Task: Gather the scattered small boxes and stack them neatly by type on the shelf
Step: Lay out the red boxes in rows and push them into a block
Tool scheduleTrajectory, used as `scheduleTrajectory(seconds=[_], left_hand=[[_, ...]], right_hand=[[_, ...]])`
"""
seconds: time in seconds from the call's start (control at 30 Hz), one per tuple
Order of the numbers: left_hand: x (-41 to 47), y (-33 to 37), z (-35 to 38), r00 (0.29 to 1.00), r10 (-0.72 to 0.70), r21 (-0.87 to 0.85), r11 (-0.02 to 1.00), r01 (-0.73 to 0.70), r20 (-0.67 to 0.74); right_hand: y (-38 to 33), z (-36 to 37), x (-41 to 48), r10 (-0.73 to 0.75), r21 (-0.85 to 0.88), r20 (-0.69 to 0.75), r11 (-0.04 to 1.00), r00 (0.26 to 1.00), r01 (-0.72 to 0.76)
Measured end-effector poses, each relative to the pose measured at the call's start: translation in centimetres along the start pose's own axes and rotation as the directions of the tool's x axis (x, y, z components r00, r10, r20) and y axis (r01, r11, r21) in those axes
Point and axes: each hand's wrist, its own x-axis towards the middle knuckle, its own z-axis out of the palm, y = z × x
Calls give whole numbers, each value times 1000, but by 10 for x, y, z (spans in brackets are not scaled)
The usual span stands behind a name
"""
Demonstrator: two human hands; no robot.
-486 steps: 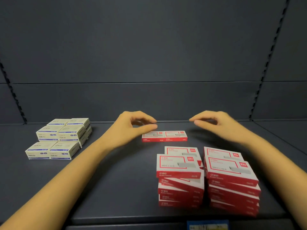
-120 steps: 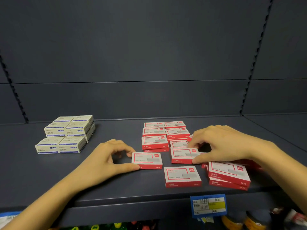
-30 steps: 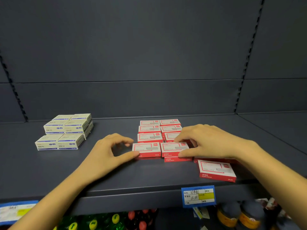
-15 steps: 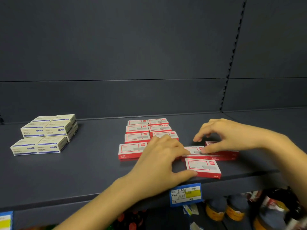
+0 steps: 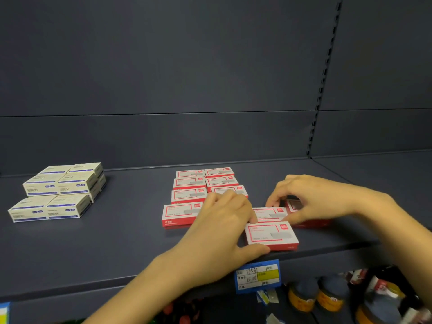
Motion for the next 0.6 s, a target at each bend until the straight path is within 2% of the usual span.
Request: scheduleTrajectory(seconds=[0.13,0.23,0.5,0.6], left_hand=[[-27,-16,-24,996,-35,4,999,36,-77],[-45,-29,-37,993,-93,43,994,96,-76],[-80,-55,-39,972,-233,76,969,233,-12],[-82,-61,-35,965,-264,48,963,264,-7]], right_hand=[[1,3,4,-21,-73,-8,997,1000,20],[2,2,6,-38,-107,4,994,999,38],[-7,-24,-3,-34,-21,-98,999,995,32],[-21,-28,-8,-81,-8,-123,997,989,81]])
